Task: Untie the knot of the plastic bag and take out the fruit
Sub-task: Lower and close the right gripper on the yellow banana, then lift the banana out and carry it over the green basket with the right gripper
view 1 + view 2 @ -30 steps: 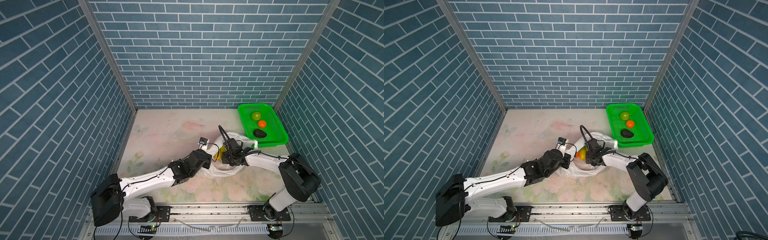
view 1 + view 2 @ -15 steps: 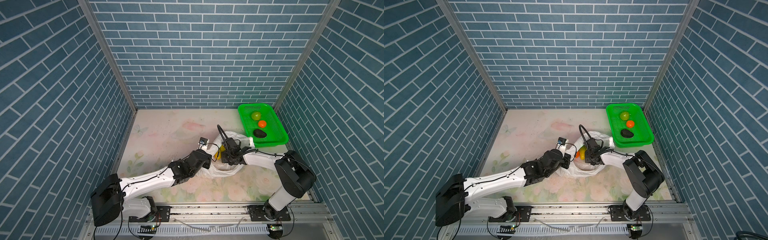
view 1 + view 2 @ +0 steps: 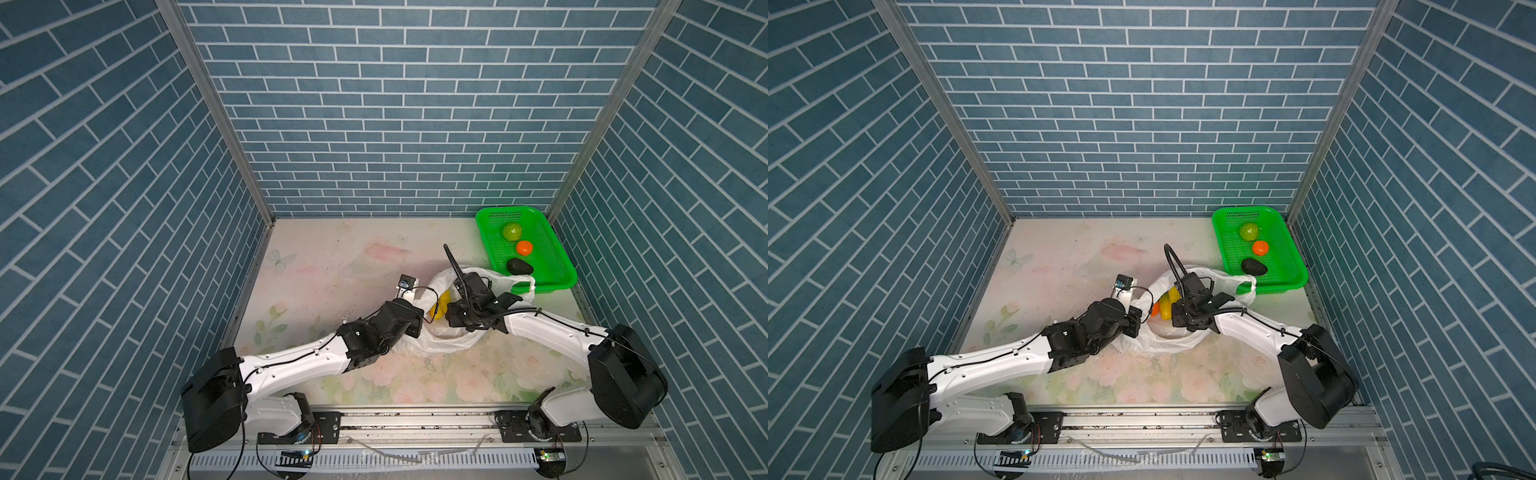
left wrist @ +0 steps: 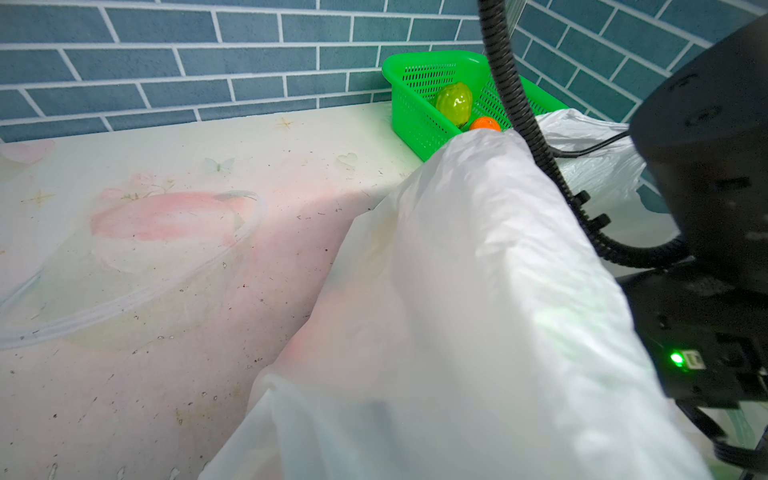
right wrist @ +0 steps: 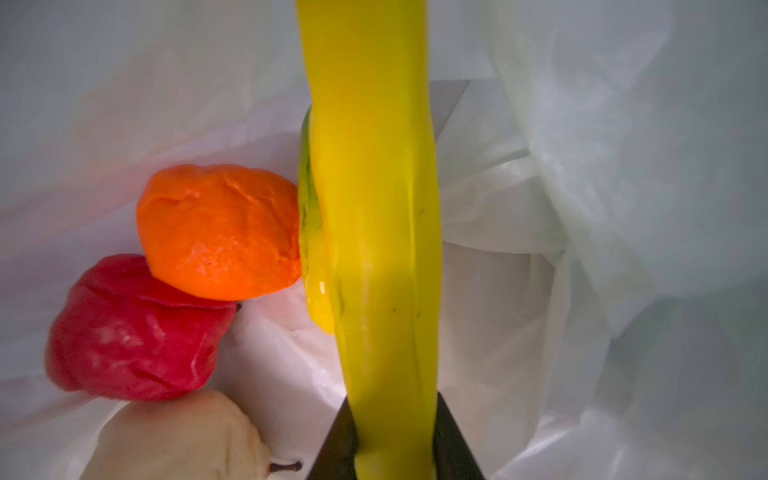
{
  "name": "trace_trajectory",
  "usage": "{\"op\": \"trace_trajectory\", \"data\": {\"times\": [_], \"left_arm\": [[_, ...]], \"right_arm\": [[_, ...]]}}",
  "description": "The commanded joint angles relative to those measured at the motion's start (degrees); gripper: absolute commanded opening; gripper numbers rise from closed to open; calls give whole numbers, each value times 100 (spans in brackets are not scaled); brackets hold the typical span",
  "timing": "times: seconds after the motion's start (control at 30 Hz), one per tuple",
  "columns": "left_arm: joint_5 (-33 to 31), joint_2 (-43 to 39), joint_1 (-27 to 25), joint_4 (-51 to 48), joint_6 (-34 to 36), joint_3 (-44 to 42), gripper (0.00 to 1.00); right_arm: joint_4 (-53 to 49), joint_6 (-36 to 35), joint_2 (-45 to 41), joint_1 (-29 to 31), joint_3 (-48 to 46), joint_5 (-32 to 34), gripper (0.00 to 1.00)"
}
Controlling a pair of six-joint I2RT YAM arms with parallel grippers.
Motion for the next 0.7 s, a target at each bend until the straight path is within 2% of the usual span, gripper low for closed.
{"op": "trace_trajectory", "data": {"times": [0.0, 0.3, 0.47, 0.67], "left_arm": [[9, 49, -39, 110, 33, 42, 0], [34, 95, -53, 109, 41, 32, 0], [-59, 57, -45, 30, 65, 49, 0], [-223, 31, -39, -44, 133, 64, 0]], "right_arm": [[-274, -39, -232, 49, 149, -493, 23], [-204, -38, -683, 92, 173, -683, 23], [-937, -156, -888, 128, 323, -939, 23], [-2144, -192, -1588, 163, 479, -1218, 23]]}}
